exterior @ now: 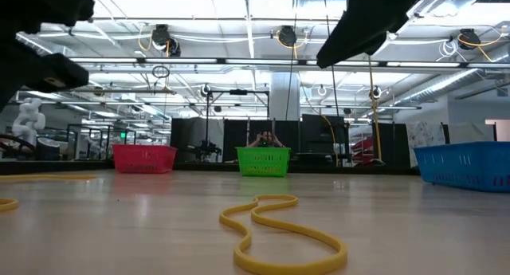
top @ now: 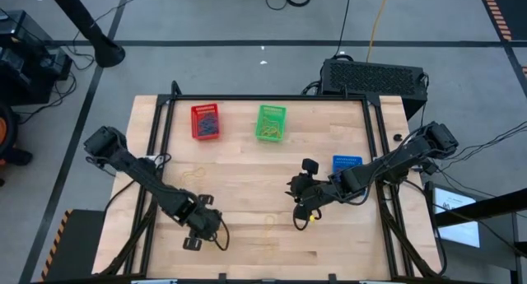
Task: Sort rubber bands into baskets
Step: Put the yellow rubber band into the green bin
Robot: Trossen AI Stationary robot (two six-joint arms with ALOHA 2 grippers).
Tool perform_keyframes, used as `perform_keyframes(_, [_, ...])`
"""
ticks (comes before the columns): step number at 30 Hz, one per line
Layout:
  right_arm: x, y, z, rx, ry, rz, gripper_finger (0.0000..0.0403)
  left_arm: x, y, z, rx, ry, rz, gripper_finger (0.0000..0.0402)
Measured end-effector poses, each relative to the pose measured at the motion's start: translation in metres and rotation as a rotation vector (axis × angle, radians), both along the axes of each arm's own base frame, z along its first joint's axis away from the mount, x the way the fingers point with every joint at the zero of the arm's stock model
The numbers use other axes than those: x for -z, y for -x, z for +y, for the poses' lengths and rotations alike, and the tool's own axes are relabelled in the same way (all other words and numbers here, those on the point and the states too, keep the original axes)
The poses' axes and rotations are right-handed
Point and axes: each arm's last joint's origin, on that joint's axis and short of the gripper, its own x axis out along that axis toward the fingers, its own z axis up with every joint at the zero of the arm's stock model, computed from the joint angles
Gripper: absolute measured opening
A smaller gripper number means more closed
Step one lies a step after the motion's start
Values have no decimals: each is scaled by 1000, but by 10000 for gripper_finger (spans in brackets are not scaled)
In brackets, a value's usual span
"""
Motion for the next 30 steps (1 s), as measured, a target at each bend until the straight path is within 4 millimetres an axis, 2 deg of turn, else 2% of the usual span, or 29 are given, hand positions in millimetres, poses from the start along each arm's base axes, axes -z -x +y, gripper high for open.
perform_keyframes(15, [0, 0, 0, -21, 19, 12, 116, 36, -6, -5, 14, -97, 100, 148])
perform_keyframes(22, [0, 0, 0, -21, 19, 10, 116, 43, -8, -6, 34, -121, 116, 143])
perform_keyframes(25, [0, 0, 0, -25, 25, 11, 116, 43, -8, -4, 30, -128, 124, 115])
perform_keyframes(30, [0, 0, 0, -25, 25, 11, 116, 44, -7, -3, 28, -137, 130, 27])
